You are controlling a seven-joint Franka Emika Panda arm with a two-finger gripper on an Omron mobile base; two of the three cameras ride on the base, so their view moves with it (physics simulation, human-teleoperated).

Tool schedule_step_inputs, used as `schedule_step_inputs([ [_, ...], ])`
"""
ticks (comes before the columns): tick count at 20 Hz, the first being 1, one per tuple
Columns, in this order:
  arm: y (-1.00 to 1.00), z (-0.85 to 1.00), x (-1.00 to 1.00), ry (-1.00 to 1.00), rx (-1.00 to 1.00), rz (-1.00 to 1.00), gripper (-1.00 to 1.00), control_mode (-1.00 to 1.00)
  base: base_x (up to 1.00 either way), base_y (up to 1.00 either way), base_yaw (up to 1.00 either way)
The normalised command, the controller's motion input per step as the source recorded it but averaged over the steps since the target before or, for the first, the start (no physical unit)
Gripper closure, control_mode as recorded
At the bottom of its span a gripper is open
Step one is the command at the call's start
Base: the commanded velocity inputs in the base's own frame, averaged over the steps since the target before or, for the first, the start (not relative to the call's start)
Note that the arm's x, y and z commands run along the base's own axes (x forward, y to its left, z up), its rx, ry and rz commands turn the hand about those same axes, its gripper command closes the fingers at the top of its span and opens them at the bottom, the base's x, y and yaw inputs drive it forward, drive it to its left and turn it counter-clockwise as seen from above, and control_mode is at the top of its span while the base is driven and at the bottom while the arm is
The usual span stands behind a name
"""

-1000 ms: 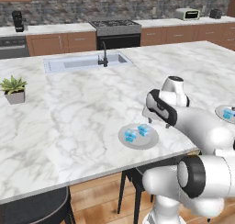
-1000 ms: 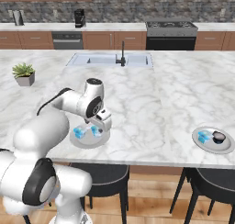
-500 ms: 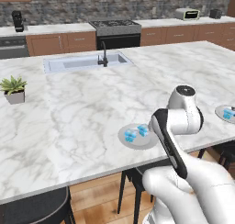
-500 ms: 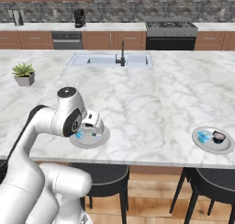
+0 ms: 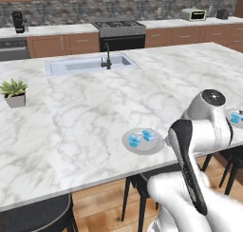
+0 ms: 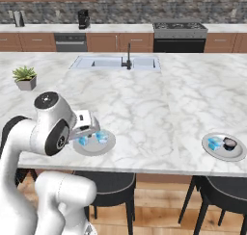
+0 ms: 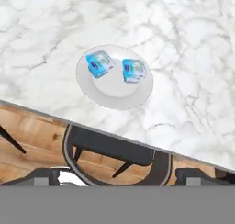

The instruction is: Place two yogurt containers on each plate.

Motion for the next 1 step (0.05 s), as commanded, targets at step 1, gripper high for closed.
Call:
schedule_step_inputs([
  [1, 0.1, 0.41, -0.55, 0.0, 0.06, 0.02, -1.0, -1.0, 0.0, 0.0, 0.0],
])
